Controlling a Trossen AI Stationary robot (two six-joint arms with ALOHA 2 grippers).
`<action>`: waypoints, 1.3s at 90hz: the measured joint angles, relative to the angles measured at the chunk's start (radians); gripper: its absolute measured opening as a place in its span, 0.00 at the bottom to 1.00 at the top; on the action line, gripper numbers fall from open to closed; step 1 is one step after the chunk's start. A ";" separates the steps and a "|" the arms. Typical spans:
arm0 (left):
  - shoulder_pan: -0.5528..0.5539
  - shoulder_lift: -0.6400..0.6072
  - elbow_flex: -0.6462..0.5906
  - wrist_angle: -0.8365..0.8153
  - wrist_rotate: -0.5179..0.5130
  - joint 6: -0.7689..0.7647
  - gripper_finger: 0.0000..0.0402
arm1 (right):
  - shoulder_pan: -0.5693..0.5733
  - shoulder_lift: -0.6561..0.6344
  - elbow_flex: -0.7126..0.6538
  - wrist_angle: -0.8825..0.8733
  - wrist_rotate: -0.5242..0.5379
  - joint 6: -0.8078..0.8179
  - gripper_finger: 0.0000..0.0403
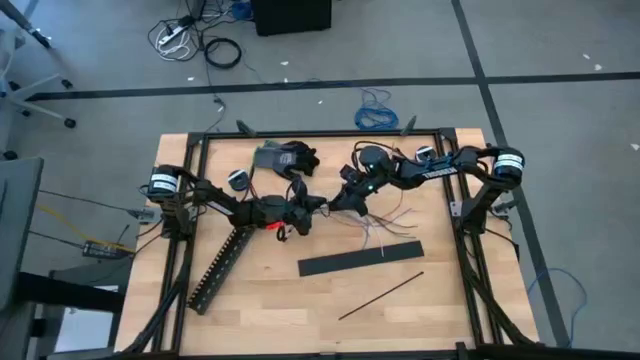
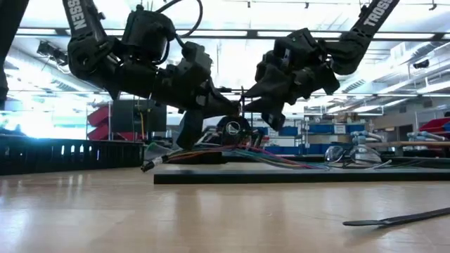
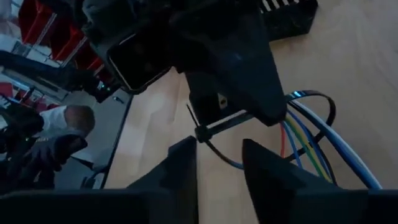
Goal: Ziptie cables
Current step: Wrap the black zip tie on the cable wires
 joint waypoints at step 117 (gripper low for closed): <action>0.000 0.000 0.000 -0.026 0.000 -0.031 0.00 | 0.010 0.000 0.001 0.104 -0.012 -0.148 0.36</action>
